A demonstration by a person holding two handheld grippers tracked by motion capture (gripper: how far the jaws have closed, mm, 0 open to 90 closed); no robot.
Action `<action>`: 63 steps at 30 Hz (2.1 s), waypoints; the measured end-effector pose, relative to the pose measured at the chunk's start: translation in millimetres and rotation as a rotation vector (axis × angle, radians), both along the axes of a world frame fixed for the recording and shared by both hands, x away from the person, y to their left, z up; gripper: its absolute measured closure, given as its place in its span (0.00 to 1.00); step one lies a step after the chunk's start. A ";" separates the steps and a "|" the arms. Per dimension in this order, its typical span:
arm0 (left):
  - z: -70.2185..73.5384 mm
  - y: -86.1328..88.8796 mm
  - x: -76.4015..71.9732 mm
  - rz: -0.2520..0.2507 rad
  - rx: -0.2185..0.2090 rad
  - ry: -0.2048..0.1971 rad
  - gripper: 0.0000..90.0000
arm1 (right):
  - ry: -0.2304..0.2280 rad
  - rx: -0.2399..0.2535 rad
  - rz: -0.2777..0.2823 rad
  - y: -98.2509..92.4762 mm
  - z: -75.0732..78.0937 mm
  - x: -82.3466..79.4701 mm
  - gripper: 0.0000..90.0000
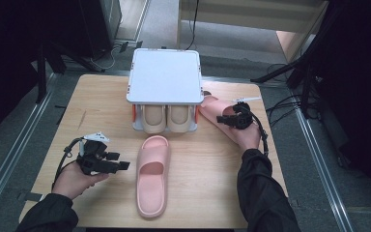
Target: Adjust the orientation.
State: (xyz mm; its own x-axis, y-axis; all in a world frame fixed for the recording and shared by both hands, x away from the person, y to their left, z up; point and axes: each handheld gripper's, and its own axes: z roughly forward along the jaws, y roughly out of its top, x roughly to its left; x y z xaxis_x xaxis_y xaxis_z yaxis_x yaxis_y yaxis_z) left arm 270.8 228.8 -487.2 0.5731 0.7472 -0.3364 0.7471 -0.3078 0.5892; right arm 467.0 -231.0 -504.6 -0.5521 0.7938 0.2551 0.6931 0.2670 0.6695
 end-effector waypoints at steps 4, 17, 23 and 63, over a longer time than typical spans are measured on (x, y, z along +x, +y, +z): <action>-0.3 0.4 1.4 0.013 -0.012 0.012 0.40 | 0.005 0.008 -0.005 1.7 3.9 -1.3 0.89; 1.5 0.0 2.9 0.008 -0.016 -0.007 0.40 | -0.033 0.039 -0.035 -5.0 30.7 -13.1 0.95; 2.7 -2.3 6.6 -0.007 -0.021 -0.015 0.40 | -0.042 0.028 -0.007 -6.9 42.1 -32.9 0.95; 13.7 -31.8 40.3 -0.125 -0.017 -0.070 0.53 | 0.007 0.009 0.068 26.6 44.4 -164.1 0.95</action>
